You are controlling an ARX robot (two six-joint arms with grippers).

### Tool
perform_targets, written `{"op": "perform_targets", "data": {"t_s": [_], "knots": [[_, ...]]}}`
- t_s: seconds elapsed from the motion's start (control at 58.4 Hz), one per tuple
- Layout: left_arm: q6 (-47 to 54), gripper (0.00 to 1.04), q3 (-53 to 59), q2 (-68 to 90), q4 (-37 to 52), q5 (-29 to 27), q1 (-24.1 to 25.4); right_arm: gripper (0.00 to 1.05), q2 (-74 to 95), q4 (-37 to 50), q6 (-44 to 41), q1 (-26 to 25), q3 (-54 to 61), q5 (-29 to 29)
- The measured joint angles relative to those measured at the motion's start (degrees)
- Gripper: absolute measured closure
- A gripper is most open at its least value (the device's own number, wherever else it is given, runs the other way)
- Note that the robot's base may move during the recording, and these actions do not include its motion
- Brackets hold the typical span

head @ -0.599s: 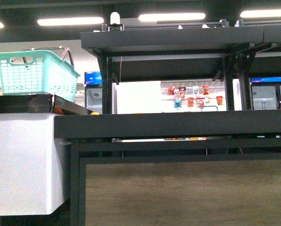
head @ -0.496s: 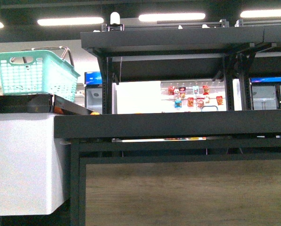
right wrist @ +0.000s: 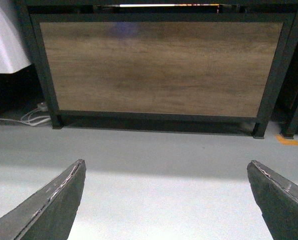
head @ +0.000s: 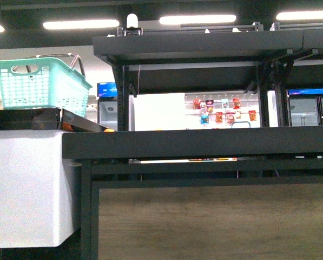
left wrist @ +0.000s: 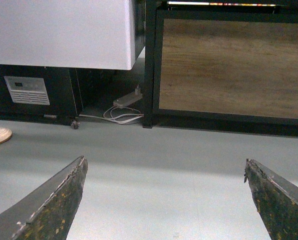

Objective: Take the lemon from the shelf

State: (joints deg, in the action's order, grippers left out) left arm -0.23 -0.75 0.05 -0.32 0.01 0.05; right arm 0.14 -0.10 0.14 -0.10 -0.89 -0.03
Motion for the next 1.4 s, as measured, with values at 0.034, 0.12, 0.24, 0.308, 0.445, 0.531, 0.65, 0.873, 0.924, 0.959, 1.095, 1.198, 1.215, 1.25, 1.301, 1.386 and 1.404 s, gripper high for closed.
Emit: {"op": "perform_targets", "data": {"t_s": [0.034, 0.12, 0.24, 0.308, 0.445, 0.531, 0.65, 0.873, 0.924, 0.959, 1.095, 1.198, 1.215, 1.25, 1.301, 1.386, 1.404], "knots": [[0.0, 0.08, 0.0, 0.0, 0.0, 0.0, 0.0, 0.07, 0.0, 0.0, 0.0, 0.0, 0.0, 0.0], [0.0, 0.08, 0.0, 0.0, 0.0, 0.0, 0.0, 0.07, 0.0, 0.0, 0.0, 0.0, 0.0, 0.0], [0.0, 0.08, 0.0, 0.0, 0.0, 0.0, 0.0, 0.07, 0.0, 0.0, 0.0, 0.0, 0.0, 0.0], [0.0, 0.08, 0.0, 0.0, 0.0, 0.0, 0.0, 0.07, 0.0, 0.0, 0.0, 0.0, 0.0, 0.0], [0.0, 0.08, 0.0, 0.0, 0.0, 0.0, 0.0, 0.07, 0.0, 0.0, 0.0, 0.0, 0.0, 0.0], [0.0, 0.08, 0.0, 0.0, 0.0, 0.0, 0.0, 0.07, 0.0, 0.0, 0.0, 0.0, 0.0, 0.0], [0.0, 0.08, 0.0, 0.0, 0.0, 0.0, 0.0, 0.07, 0.0, 0.0, 0.0, 0.0, 0.0, 0.0], [0.0, 0.08, 0.0, 0.0, 0.0, 0.0, 0.0, 0.07, 0.0, 0.0, 0.0, 0.0, 0.0, -0.1], [0.0, 0.08, 0.0, 0.0, 0.0, 0.0, 0.0, 0.07, 0.0, 0.0, 0.0, 0.0, 0.0, -0.1], [0.0, 0.08, 0.0, 0.0, 0.0, 0.0, 0.0, 0.07, 0.0, 0.0, 0.0, 0.0, 0.0, -0.1], [0.0, 0.08, 0.0, 0.0, 0.0, 0.0, 0.0, 0.07, 0.0, 0.0, 0.0, 0.0, 0.0, 0.0], [0.0, 0.08, 0.0, 0.0, 0.0, 0.0, 0.0, 0.07, 0.0, 0.0, 0.0, 0.0, 0.0, -0.1], [0.0, 0.08, 0.0, 0.0, 0.0, 0.0, 0.0, 0.07, 0.0, 0.0, 0.0, 0.0, 0.0, -0.1], [0.0, 0.08, 0.0, 0.0, 0.0, 0.0, 0.0, 0.07, 0.0, 0.0, 0.0, 0.0, 0.0, -0.1], [0.0, 0.08, 0.0, 0.0, 0.0, 0.0, 0.0, 0.07, 0.0, 0.0, 0.0, 0.0, 0.0, 0.0], [0.0, 0.08, 0.0, 0.0, 0.0, 0.0, 0.0, 0.07, 0.0, 0.0, 0.0, 0.0, 0.0, 0.0], [0.0, 0.08, 0.0, 0.0, 0.0, 0.0, 0.0, 0.07, 0.0, 0.0, 0.0, 0.0, 0.0, 0.0]]}}
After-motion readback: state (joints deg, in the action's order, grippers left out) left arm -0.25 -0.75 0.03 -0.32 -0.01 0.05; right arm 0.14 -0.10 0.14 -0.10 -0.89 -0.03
